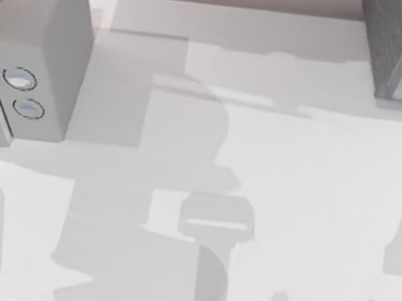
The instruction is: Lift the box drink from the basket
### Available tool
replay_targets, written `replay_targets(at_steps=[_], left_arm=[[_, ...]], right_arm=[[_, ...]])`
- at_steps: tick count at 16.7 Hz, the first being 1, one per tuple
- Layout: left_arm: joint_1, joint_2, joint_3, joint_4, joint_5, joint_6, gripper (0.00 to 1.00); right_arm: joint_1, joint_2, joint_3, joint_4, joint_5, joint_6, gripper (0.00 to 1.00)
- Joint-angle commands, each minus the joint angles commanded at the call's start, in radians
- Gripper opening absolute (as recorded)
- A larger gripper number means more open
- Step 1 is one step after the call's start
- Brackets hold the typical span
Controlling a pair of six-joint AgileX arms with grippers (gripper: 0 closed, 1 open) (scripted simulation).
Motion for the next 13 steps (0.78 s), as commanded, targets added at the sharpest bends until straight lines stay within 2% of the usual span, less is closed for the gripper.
replay_targets(at_steps=[6,13], left_arm=[[0.003,-0.027,0.114,-0.056,-0.027,-0.006,0.0],[-0.015,-0.024,0.426,-0.347,-0.054,-0.01,0.0]], right_arm=[[0.0,0.0,0.0,0.0,0.0,0.0,1.0],[0.0,0.0,0.0,0.0,0.0,0.0,1.0]])
